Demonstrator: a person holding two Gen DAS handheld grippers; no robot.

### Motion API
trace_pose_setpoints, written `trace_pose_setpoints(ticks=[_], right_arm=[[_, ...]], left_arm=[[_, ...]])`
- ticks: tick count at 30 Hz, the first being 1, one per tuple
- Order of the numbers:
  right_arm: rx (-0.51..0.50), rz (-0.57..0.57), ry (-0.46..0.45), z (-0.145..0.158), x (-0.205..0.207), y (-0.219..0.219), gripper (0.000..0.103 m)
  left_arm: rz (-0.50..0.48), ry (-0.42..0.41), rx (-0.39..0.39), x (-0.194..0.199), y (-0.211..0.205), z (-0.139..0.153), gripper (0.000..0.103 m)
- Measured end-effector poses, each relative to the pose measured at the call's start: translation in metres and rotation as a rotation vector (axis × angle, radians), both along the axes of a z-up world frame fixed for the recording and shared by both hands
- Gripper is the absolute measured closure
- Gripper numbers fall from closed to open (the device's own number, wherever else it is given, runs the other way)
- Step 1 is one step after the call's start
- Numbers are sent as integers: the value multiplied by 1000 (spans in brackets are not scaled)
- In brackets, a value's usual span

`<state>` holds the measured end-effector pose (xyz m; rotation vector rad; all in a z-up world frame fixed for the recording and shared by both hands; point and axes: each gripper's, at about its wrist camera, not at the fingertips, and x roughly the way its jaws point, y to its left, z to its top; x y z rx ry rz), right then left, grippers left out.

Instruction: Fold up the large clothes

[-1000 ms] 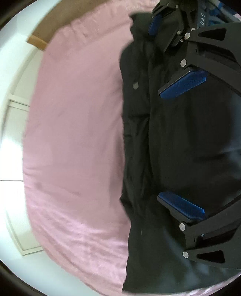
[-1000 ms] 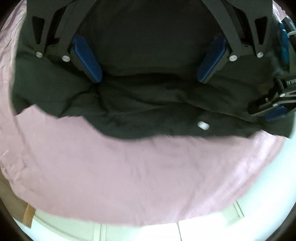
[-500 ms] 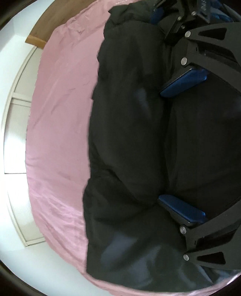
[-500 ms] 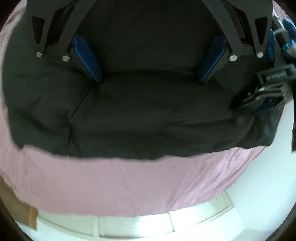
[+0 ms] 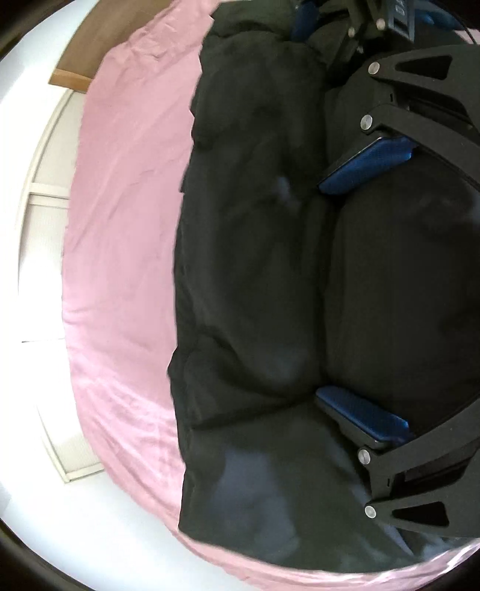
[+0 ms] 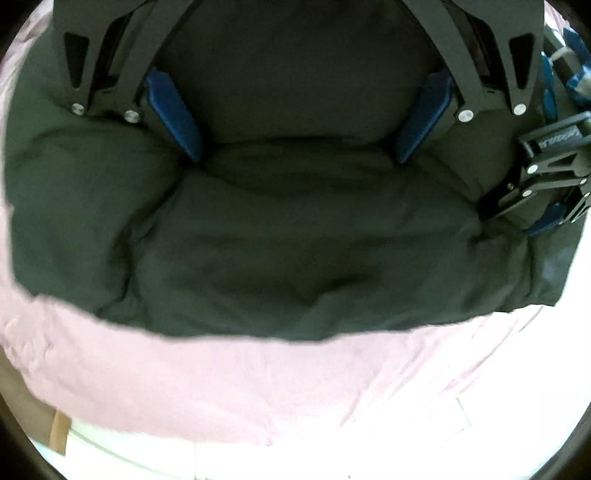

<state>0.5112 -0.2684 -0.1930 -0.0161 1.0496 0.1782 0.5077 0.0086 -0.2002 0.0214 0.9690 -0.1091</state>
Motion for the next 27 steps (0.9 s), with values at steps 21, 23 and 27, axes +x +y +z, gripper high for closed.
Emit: trace_pose_setpoints(ticks=[21,23,27], right_arm=[[81,-240,22,-10,-58,-125,0],[86,-235,22,-7,-59,-127,0],[101,-227,31,-5,-63,-139,0]], left_arm=[[-20,-57,9,-35,17,12,1],[-30,-53,9,-35,18,14,1],[-35,-46,10,-32,23,19,1]])
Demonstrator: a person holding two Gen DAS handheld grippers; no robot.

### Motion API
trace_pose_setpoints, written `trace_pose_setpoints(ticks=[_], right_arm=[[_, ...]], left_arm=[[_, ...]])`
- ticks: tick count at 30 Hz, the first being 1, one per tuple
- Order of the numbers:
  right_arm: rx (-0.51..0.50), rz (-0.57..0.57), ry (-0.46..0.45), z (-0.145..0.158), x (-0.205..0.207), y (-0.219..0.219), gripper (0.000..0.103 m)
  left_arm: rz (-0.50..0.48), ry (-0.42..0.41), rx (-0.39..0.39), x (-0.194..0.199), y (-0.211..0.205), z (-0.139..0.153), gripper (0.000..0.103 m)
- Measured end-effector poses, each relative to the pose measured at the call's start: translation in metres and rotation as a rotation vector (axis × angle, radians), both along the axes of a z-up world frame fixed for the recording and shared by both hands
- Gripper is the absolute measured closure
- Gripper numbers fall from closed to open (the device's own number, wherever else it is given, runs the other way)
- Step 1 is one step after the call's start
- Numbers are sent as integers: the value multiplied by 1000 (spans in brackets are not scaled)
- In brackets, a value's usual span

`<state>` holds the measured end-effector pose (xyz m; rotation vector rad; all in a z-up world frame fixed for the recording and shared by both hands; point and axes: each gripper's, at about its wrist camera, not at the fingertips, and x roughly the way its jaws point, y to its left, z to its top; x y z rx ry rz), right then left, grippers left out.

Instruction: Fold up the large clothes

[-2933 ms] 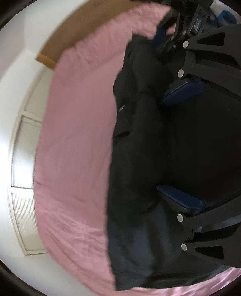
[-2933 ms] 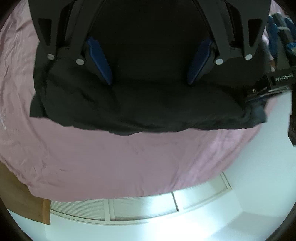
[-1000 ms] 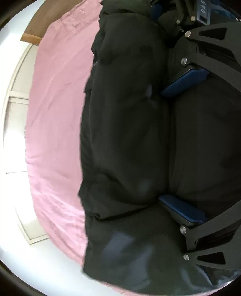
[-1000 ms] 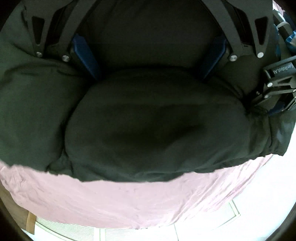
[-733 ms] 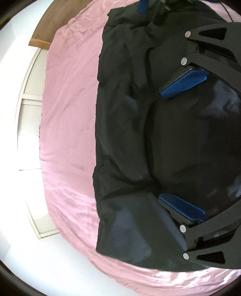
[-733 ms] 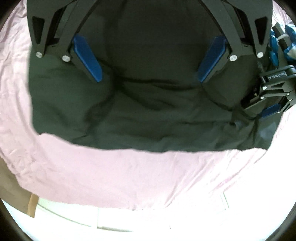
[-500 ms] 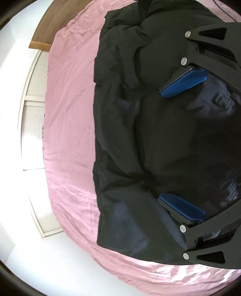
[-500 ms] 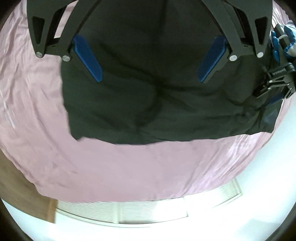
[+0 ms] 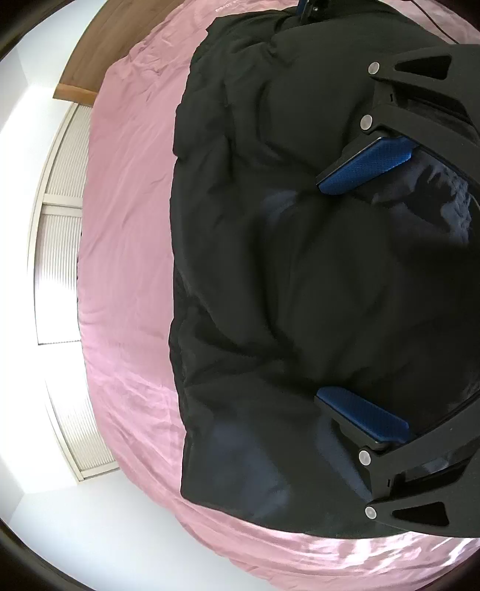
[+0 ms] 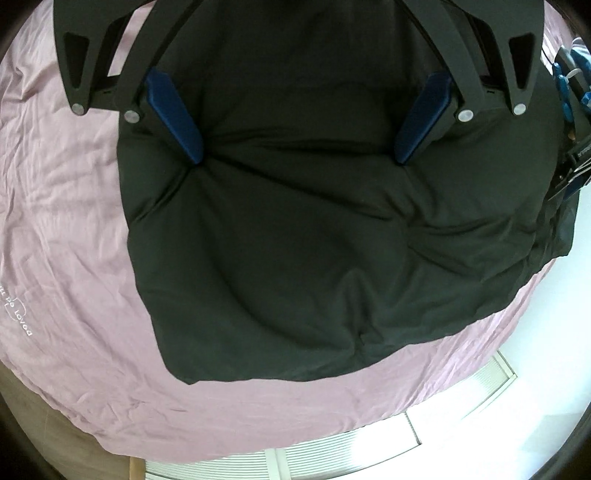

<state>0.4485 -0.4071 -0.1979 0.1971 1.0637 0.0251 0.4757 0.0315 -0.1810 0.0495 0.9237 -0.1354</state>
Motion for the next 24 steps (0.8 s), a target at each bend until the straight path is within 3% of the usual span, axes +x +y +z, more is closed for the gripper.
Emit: trace_pose_setpoints(ticks=[8,13,19,22,24], right_arm=[[-23,-3,-14,12,-6,5,0],[-91,29,-84,39,0,19,0],[-49,162,-114,49,35,93,0],[-17,180,-79,35,61,123,0],[-42,171,-31,20,81,139,0]], left_arm=[[22,-11,-12,-7,12,10,1],[47,-33,7,4,41,27,1],[-20,-30,-8,28,22,40,1],[-77,26,6,46,-6,27,1],[-65,72,26,64,-14,10,1]])
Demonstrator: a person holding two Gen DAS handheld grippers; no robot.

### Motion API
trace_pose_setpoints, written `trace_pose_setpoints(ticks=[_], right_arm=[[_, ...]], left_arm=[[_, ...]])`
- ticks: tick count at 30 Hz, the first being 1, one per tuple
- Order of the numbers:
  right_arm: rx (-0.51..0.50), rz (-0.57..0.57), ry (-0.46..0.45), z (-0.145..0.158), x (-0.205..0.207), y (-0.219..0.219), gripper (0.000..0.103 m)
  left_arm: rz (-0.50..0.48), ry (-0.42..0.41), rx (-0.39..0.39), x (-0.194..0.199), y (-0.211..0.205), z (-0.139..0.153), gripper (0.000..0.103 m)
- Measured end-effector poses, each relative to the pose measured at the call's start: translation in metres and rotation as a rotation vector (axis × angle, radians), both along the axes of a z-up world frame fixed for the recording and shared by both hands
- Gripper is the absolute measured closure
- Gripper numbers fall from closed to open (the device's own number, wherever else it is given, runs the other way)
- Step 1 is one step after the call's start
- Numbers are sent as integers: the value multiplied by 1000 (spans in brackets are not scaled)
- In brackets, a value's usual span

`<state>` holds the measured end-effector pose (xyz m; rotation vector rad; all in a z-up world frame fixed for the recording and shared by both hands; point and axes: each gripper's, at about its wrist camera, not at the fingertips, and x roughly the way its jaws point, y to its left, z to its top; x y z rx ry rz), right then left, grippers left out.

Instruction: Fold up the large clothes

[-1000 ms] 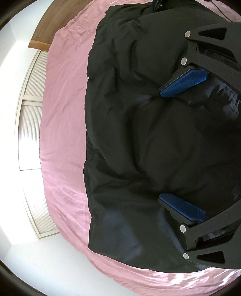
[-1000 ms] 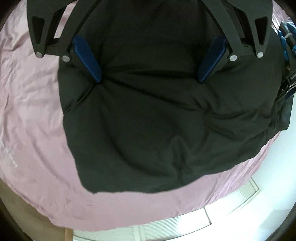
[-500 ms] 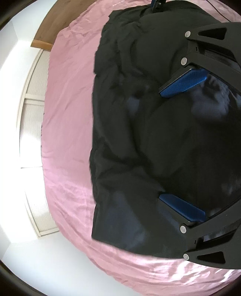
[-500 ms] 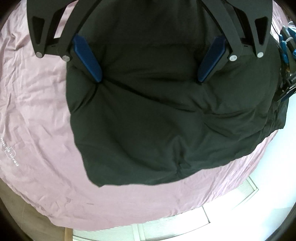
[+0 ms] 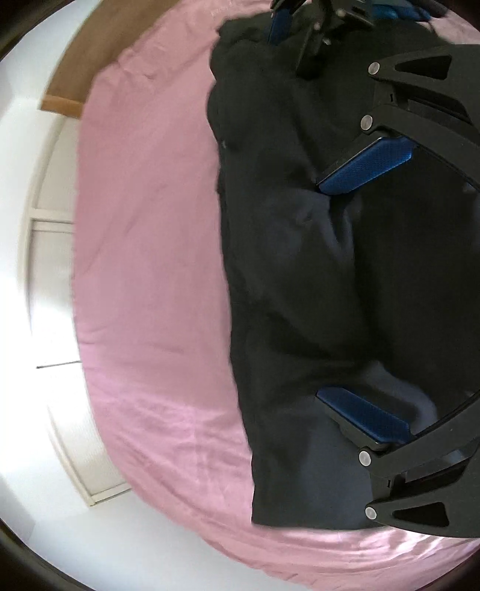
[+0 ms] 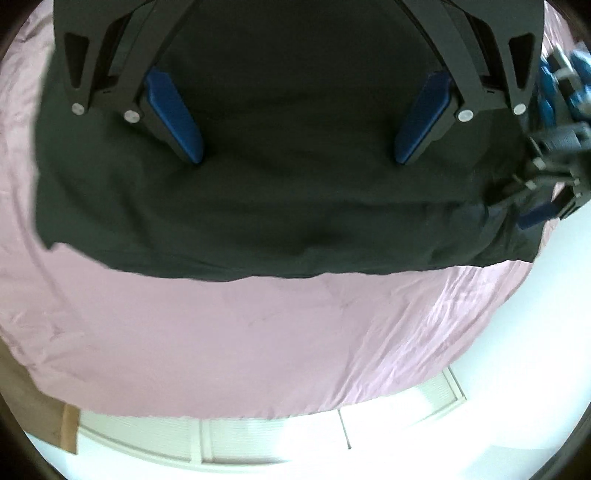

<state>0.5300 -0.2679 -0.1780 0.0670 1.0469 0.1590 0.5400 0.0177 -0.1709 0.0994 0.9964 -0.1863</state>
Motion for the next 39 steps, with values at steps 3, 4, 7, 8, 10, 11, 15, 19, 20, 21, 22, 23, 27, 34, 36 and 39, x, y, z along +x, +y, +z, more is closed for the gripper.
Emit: trace_pose_setpoints(ticks=[3,4,7,8,10,11,15,19,20,21,22,23,27,34,36,39], right_arm=[[8,-59,54,-15,31,-5,0],[4,-77,64,-18,38,-9,0],[-13,-96,86,-20,51,-13,0],[-5,-99,83,-17,51,-16,0],[18,-98,64,-10,48,-21,0],[24,-92,50,-3,43,-25,0],[12,-52,-20,20,11,-44,0],[-9,-14,-73,35,-39,-58,0],[-22,-2,-77,35,-55,-62,0],[-30,6,-78,34,-67,-64,0],[-35,12,-73,31,-77,-68,0],[-41,16,-64,26,-84,-72,0],[-65,-49,14,-3,-101,-100,0],[-92,-136,47,-7,-111,-124,0],[-96,-139,29,2,-118,-121,0],[-72,-102,-16,19,-134,-105,0]], left_arm=[[50,64,4,29,6,-24,1],[61,81,-1,37,8,-28,1],[67,106,-5,49,9,-29,1],[69,99,-17,49,11,-24,1],[74,81,-38,43,19,-15,1],[76,63,-42,38,23,-8,1],[62,-2,-41,11,42,15,1],[61,-40,-109,-29,62,31,1],[56,-42,-121,-42,66,32,1],[53,-41,-122,-51,68,31,1],[51,-34,-119,-60,71,28,1],[56,-22,-117,-67,75,22,1],[115,62,-48,-74,90,-15,1],[123,26,3,-98,85,-13,1],[118,0,4,-107,82,-5,1],[102,-26,-6,-119,79,2,1]])
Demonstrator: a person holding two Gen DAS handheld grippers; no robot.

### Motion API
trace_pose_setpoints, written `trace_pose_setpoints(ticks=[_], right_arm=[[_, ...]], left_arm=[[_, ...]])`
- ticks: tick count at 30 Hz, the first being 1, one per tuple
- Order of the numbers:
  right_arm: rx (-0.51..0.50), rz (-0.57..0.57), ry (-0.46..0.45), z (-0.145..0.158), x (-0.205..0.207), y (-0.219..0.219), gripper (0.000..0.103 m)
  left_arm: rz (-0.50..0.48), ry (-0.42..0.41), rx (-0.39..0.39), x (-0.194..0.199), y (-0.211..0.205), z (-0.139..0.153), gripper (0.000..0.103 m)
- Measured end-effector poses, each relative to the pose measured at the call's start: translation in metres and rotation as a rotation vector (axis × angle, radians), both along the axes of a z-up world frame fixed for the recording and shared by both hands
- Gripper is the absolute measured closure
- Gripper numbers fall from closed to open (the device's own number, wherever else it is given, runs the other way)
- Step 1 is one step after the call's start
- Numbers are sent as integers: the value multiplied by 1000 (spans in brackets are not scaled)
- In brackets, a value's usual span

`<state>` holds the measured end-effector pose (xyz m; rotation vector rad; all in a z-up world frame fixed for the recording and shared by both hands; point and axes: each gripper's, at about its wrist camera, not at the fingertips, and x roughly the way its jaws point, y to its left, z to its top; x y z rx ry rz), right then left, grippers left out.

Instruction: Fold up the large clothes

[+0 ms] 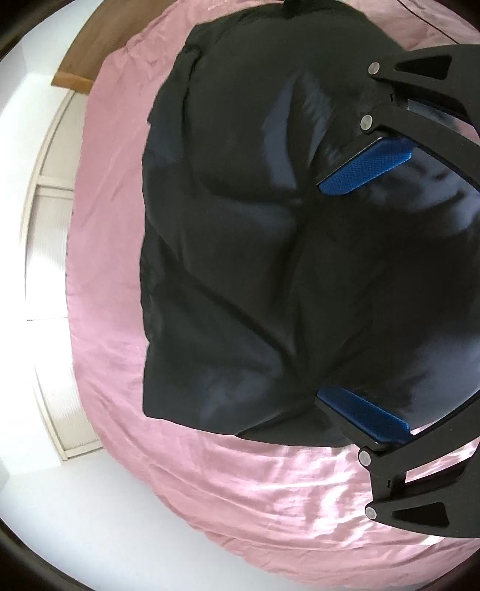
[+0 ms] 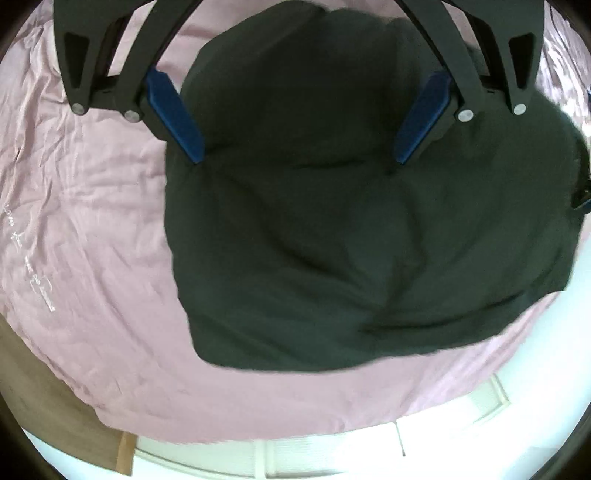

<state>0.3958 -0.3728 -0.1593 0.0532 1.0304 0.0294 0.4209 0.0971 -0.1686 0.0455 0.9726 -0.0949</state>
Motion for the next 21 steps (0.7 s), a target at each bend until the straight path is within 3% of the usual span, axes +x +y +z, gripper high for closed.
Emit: trace_pose_setpoints(ticks=[8,12,21], right_arm=[[9,90,3,-11,-16,48,0],[27,34,32,-21,-17,37,0],[5,-66,30,-7,-54,-2,0]], left_arm=[[-17,12,-6,-24,1,-12,1],[-16,22,-5,-29,2,-15,1],[-18,-17,16,-49,16,-4,1]])
